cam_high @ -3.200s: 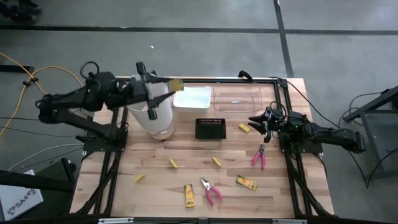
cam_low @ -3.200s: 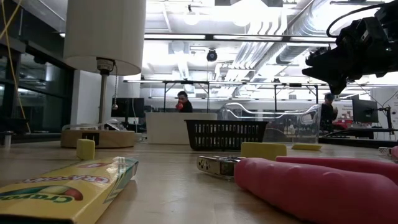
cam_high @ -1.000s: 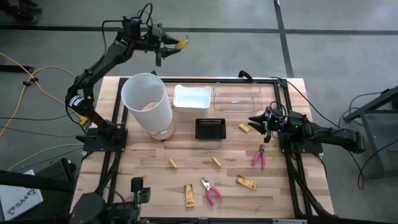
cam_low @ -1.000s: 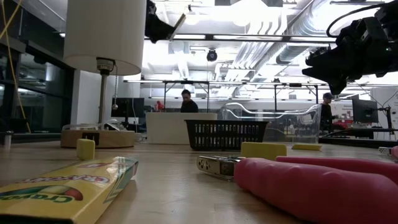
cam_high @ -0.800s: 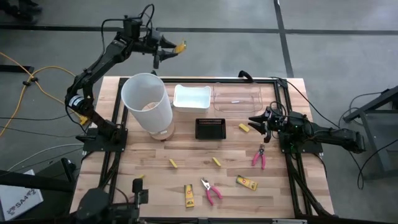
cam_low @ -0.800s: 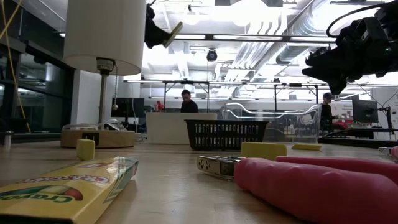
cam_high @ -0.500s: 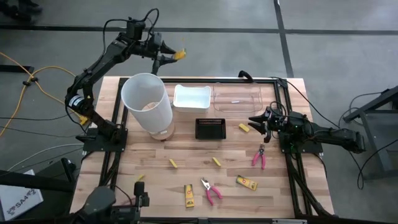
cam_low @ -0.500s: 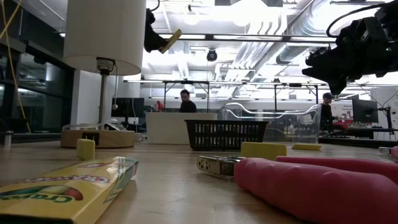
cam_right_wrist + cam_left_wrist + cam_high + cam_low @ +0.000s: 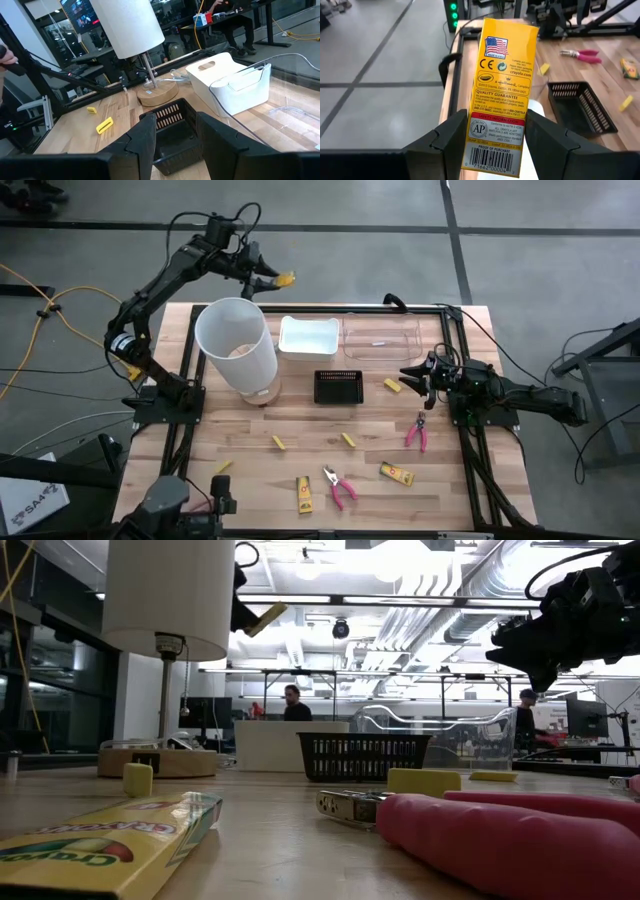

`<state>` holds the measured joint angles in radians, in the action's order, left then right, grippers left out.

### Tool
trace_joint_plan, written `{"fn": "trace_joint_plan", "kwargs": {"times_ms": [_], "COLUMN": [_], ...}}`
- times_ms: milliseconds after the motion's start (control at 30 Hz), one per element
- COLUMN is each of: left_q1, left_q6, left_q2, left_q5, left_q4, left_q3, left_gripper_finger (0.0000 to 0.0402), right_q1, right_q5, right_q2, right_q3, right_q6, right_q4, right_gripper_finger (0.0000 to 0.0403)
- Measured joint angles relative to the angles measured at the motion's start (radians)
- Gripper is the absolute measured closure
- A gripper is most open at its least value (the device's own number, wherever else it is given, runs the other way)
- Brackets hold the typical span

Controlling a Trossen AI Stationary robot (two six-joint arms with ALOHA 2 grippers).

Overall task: Pick & Place School Supplies
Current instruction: Put the yellow crayon box into the white bin

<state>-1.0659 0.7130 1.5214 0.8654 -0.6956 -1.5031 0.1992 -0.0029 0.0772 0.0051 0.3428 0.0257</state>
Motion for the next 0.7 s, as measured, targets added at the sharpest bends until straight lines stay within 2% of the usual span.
{"fn": "trace_joint_plan", "kwargs": {"times_ms": [367, 700], "left_q1": [-0.007, -0.004], "left_q6": [0.059, 0.136], "left_q2": [0.08, 0.139], "left_q5": [0.064, 0.077], "left_q4": [-0.046, -0.101], "left_q3": [0.001, 0.001], "left_gripper_finger": [0.0225, 0.0225], "right_q1": [0.0, 0.0], "right_q5": [0.0, 0.0], "right_q2": [0.0, 0.0], "right_q3": [0.0, 0.0], "right_q6": [0.0, 0.0], "right_q4": [0.0, 0.0], "right_gripper_finger": [0.027, 0.027]}}
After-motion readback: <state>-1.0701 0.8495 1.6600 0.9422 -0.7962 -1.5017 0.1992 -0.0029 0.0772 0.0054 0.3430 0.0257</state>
